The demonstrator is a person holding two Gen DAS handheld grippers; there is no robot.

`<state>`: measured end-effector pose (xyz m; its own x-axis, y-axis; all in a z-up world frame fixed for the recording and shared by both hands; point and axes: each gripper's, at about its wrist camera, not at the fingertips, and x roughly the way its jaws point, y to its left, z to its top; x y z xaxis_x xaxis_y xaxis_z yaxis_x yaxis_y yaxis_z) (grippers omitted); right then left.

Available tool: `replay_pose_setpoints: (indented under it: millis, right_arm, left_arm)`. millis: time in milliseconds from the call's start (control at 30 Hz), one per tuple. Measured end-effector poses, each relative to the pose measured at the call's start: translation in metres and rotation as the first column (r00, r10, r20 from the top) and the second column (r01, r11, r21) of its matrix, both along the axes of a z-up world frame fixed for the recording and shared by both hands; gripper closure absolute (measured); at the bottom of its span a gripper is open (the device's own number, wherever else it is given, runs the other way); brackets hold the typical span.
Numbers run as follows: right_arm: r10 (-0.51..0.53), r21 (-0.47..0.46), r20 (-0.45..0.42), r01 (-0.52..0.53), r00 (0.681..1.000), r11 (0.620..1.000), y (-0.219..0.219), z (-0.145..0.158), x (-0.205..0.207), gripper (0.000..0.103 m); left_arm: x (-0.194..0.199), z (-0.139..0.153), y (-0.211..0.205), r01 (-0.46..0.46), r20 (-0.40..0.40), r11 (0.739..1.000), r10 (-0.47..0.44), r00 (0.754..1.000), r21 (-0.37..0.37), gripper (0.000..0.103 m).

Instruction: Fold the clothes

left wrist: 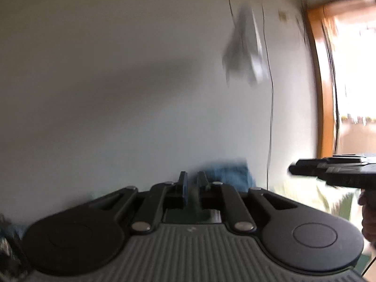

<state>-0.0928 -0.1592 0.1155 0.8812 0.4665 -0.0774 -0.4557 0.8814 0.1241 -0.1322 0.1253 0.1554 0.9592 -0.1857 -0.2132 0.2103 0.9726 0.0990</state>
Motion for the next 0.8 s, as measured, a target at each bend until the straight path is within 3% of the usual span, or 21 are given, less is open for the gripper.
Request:
replay_pose_setpoints:
  millis: [33, 67, 100, 133, 200, 233, 300, 367, 433, 500, 533, 600, 667, 700, 767, 800]
  right_arm:
    - [-0.003, -0.061, -0.086, -0.002, 0.996, 0.998, 0.009, -0.019, 0.006, 0.06]
    - [-0.001, -0.127, -0.177, -0.022, 0.984, 0.992, 0.017, -0.042, 0.009, 0.058]
    - [0.0, -0.198, -0.266, -0.055, 0.964, 0.979, 0.022, -0.066, 0.009, 0.055]
    - [-0.004, -0.279, -0.351, -0.101, 0.936, 0.955, 0.027, -0.092, 0.005, 0.052]
    - [-0.039, -0.438, -0.479, -0.2, 0.877, 0.876, 0.034, -0.145, -0.011, 0.052]
    - [-0.066, -0.514, -0.502, -0.236, 0.862, 0.825, 0.035, -0.167, -0.022, 0.052]
    - [-0.123, -0.649, -0.5, -0.276, 0.857, 0.709, 0.038, -0.203, -0.047, 0.05]
    - [-0.161, -0.724, -0.453, -0.257, 0.877, 0.64, 0.038, -0.221, -0.063, 0.045]
    - [-0.164, -0.754, -0.4, -0.222, 0.902, 0.618, 0.036, -0.229, -0.066, 0.033]
    - [-0.184, -0.782, -0.324, -0.153, 0.928, 0.604, 0.041, -0.231, -0.057, 0.031]
    - [-0.19, -0.785, -0.3, -0.129, 0.935, 0.606, 0.045, -0.229, -0.046, 0.031]
    - [-0.196, -0.775, -0.266, -0.088, 0.944, 0.626, 0.047, -0.23, -0.027, 0.033]
    - [-0.223, -0.736, -0.282, -0.061, 0.933, 0.674, 0.043, -0.223, -0.009, 0.064]
    - [-0.228, -0.685, -0.318, -0.057, 0.92, 0.726, 0.039, -0.215, 0.001, 0.1]
    - [-0.19, -0.51, -0.396, -0.044, 0.898, 0.859, 0.022, -0.19, 0.016, 0.1]
    - [-0.163, -0.422, -0.407, -0.027, 0.899, 0.906, 0.013, -0.174, 0.024, 0.1]
  left_arm:
    - [0.003, -0.018, 0.004, 0.005, -0.06, 1.0, -0.004, 0.998, 0.017, 0.089]
    - [0.007, -0.035, 0.007, 0.01, -0.121, 0.999, -0.006, 0.993, 0.034, 0.082]
    - [0.01, -0.053, 0.01, 0.017, -0.181, 0.999, -0.007, 0.983, 0.051, 0.071]
    - [0.009, -0.073, 0.012, 0.018, -0.241, 0.997, 0.0, 0.97, 0.074, 0.066]
    - [0.006, -0.112, 0.016, 0.019, -0.351, 0.995, 0.018, 0.936, 0.101, 0.061]
    - [0.004, -0.129, 0.016, 0.025, -0.4, 0.994, 0.02, 0.916, 0.107, 0.058]
    - [0.0, -0.164, 0.016, 0.038, -0.494, 0.992, 0.024, 0.869, 0.117, 0.052]
    - [-0.001, -0.187, 0.009, 0.057, -0.549, 0.989, 0.026, 0.835, 0.135, 0.05]
    - [-0.002, -0.209, 0.002, 0.077, -0.601, 0.986, 0.03, 0.799, 0.151, 0.046]
    - [0.002, -0.214, -0.006, 0.087, -0.594, 0.984, 0.022, 0.804, 0.155, 0.033]
    - [0.001, -0.209, -0.008, 0.084, -0.577, 0.985, 0.019, 0.817, 0.152, 0.027]
    - [-0.002, -0.2, -0.01, 0.082, -0.543, 0.986, 0.012, 0.839, 0.148, 0.004]
    - [-0.003, -0.194, -0.018, 0.088, -0.511, 0.983, 0.009, 0.86, 0.164, 0.004]
    - [-0.003, -0.191, -0.021, 0.09, -0.495, 0.981, 0.007, 0.869, 0.172, 0.004]
    - [-0.006, -0.187, -0.023, 0.085, -0.476, 0.979, 0.013, 0.879, 0.184, 0.004]
    - [-0.008, -0.185, -0.025, 0.083, -0.467, 0.979, 0.015, 0.884, 0.189, 0.004]
